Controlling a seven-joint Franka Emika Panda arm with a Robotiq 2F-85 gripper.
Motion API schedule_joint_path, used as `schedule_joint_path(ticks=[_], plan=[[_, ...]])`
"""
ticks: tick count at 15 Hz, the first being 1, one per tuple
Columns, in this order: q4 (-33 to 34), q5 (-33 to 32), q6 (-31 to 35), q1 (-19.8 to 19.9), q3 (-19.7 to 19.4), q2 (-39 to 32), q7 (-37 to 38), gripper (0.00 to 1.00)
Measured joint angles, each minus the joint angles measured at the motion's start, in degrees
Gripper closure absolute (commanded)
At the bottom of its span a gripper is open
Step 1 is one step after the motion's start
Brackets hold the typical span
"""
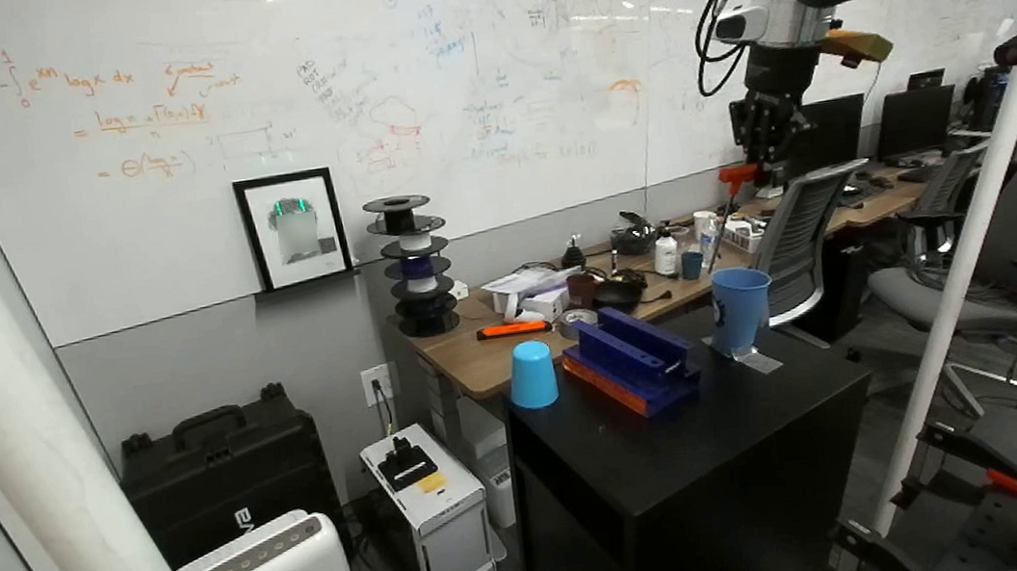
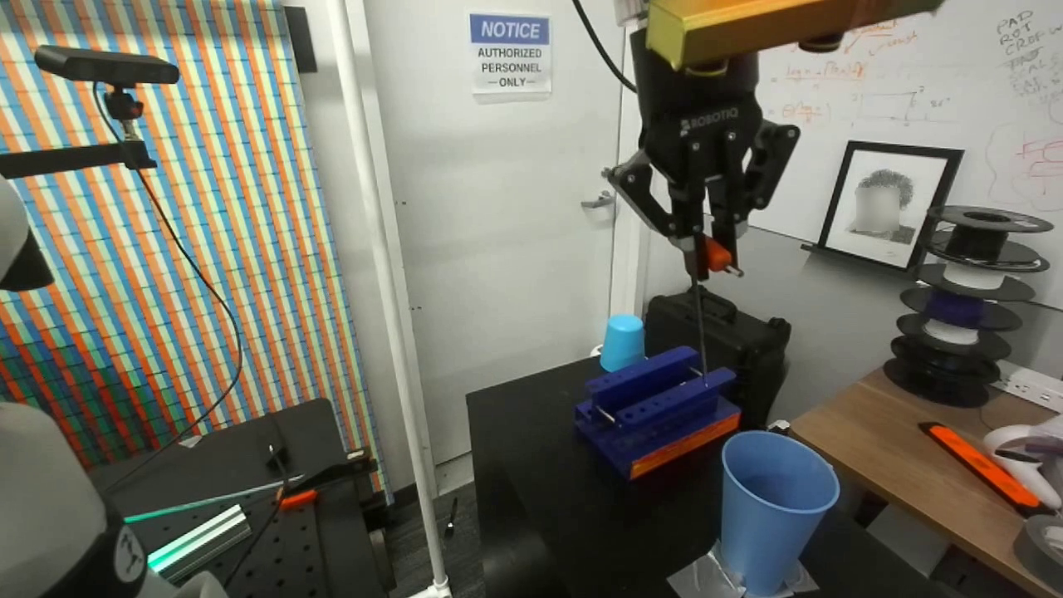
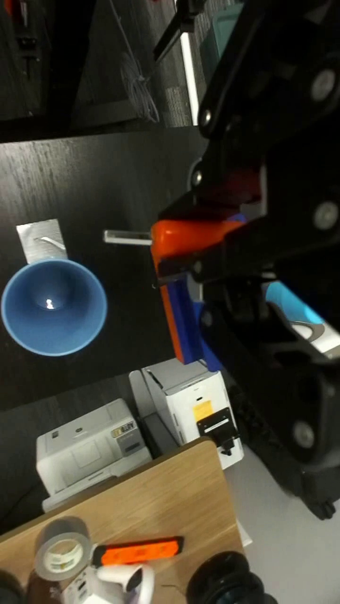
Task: Put the metal object with the orange handle in the right cup
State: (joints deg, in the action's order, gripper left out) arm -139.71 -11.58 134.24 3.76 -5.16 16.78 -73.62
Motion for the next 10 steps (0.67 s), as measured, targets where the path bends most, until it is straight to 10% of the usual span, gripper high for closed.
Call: schedule_joint_path(ticks=[10], plan=[[3.13, -8.67, 2.67, 3.89, -2.74, -8.97, 10.12, 0.89]])
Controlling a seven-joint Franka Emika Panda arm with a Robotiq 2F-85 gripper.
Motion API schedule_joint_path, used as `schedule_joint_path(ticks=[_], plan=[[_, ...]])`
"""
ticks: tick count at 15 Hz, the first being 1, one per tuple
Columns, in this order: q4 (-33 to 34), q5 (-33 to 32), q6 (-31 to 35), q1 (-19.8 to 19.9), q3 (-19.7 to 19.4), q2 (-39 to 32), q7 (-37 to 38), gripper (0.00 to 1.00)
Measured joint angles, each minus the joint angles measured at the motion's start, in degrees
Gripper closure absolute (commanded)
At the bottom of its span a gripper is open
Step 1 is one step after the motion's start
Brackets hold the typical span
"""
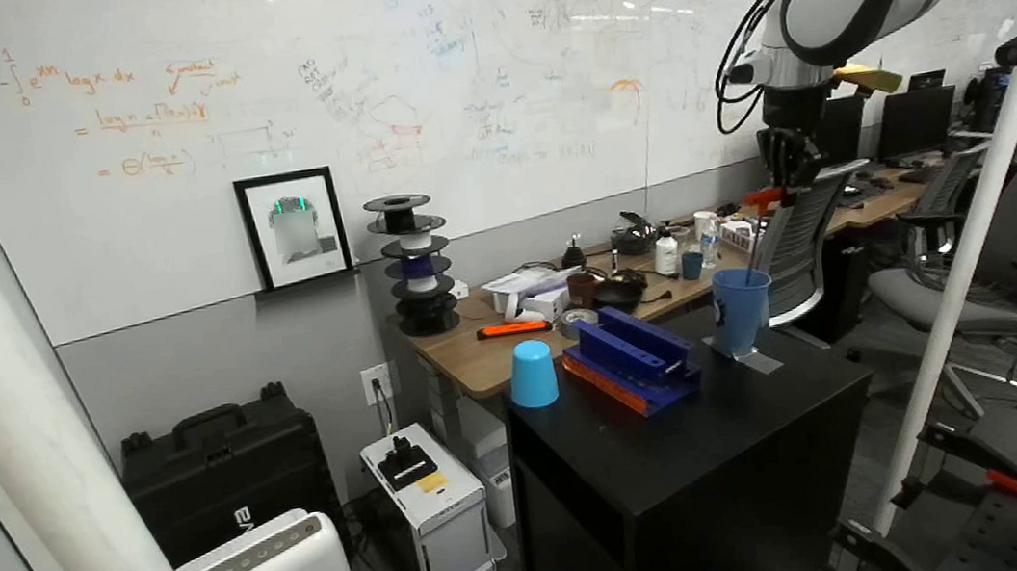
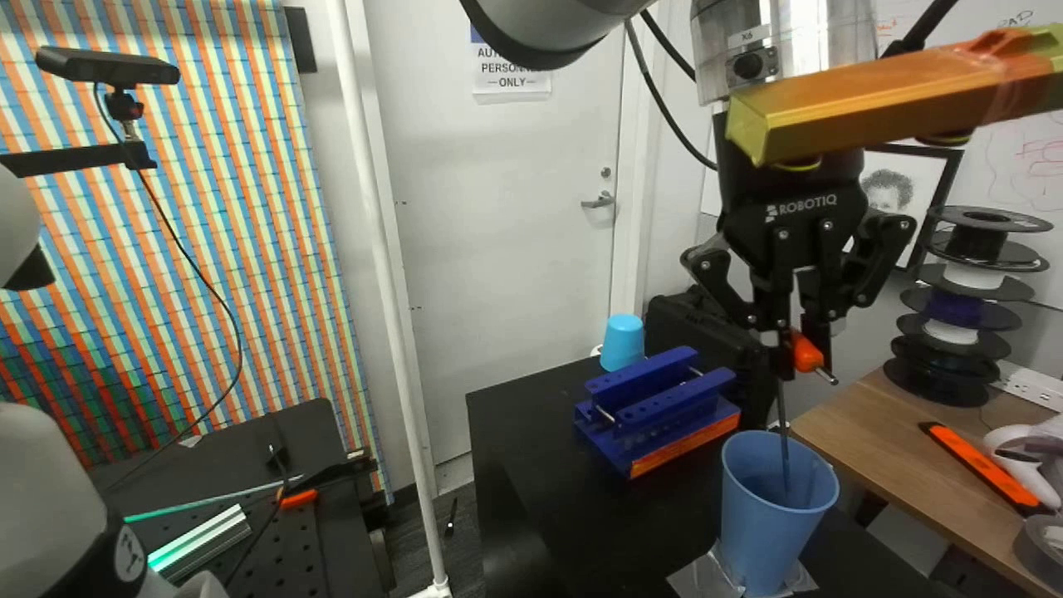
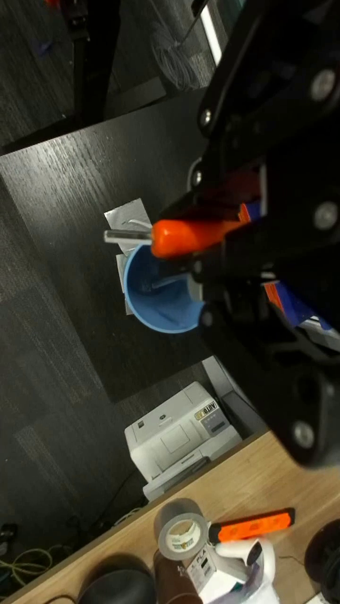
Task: Put the metal object with the orange handle in the right cup
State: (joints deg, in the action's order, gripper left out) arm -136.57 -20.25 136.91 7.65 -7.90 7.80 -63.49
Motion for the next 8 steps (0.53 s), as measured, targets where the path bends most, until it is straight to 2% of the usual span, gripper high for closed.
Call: schedule_joint_path(ticks=[4, 6, 8], plan=[[0.62, 0.80, 0.01, 0.06, -0.38, -2.29, 0.70, 0.89], [0.57, 2.83, 0.03, -0.10, -0.37, -4.75, 0.61, 0.54], [0.67, 5.05, 0.05, -0.18, -0.25, -7.60, 0.55, 0.40]])
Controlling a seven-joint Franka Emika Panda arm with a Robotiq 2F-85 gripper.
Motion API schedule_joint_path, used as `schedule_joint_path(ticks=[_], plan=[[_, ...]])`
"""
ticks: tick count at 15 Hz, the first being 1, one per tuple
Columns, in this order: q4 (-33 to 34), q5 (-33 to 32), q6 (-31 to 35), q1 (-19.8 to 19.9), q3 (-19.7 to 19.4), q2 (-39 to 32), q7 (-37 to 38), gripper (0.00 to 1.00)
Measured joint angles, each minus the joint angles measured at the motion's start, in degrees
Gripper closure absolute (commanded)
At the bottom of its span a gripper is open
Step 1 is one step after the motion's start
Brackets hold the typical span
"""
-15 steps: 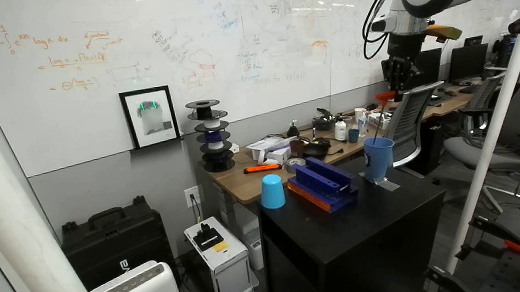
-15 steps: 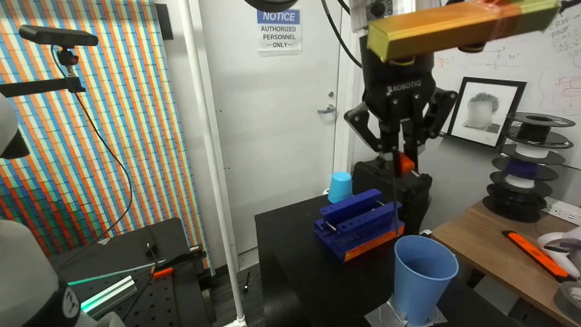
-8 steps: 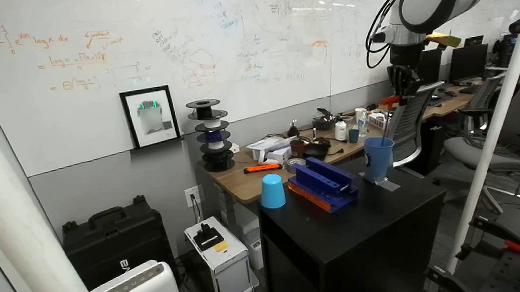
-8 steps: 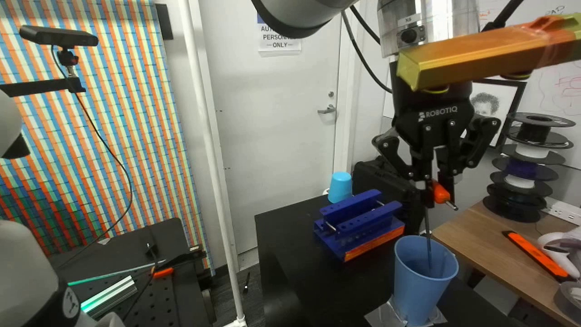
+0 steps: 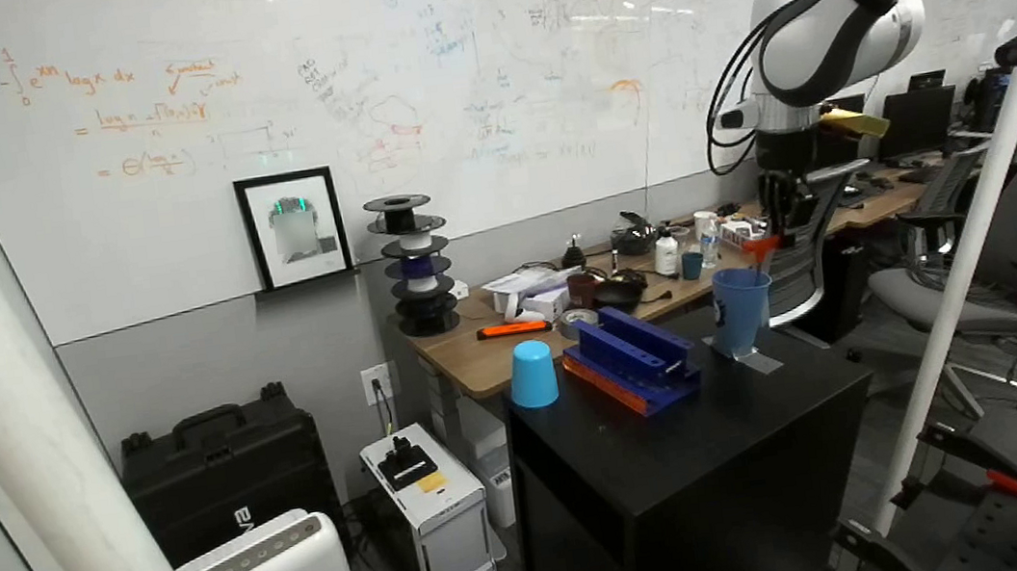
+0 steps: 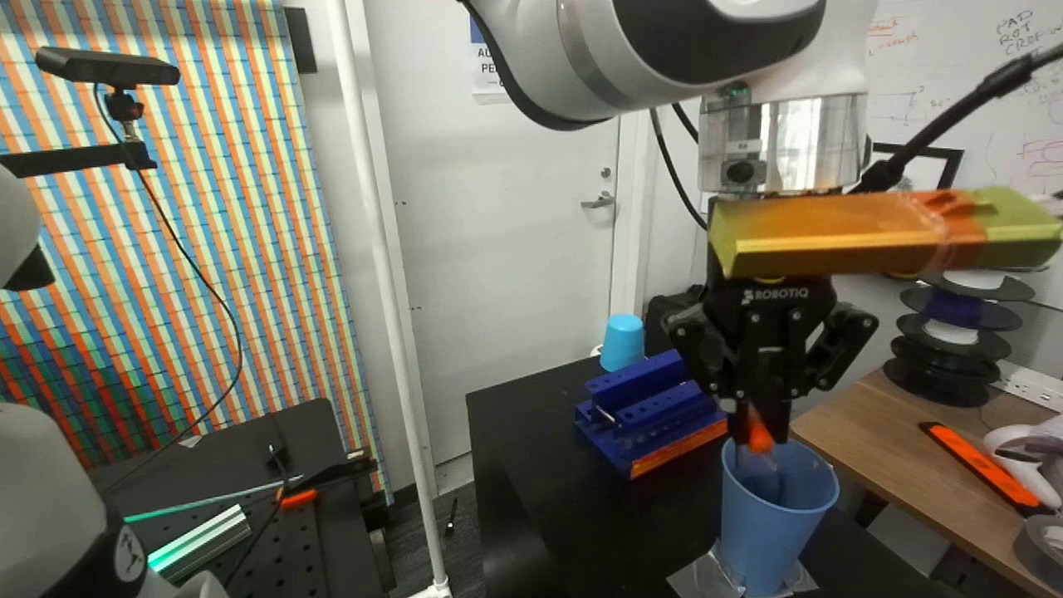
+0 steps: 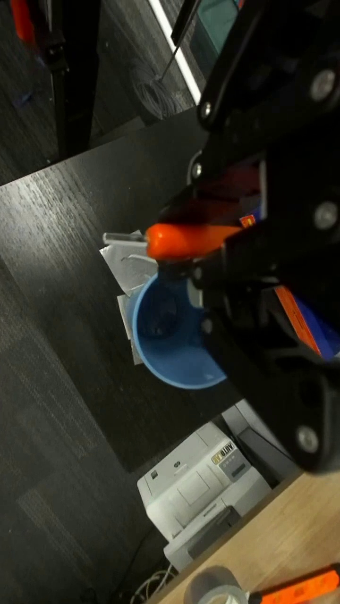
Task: Put the metal object with the orange handle in the right cup
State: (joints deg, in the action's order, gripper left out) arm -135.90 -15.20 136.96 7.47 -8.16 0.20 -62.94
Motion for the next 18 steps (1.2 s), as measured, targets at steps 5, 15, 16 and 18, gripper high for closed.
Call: schedule_joint_path(ticks=[5, 15, 16, 18], plan=[[2.84, 7.21, -0.32, 0.71, -0.21, -1.03, 0.94, 0.02], [4.58, 8.70, -12.30, 0.31, 1.52, 15.25, 32.08, 0.00], [4.22, 8.63, -13.55, 0.27, 1.94, 16.63, 35.86, 0.00], [3.33, 8.51, -15.04, 0.08, 2.27, 18.54, 40.36, 0.00]])
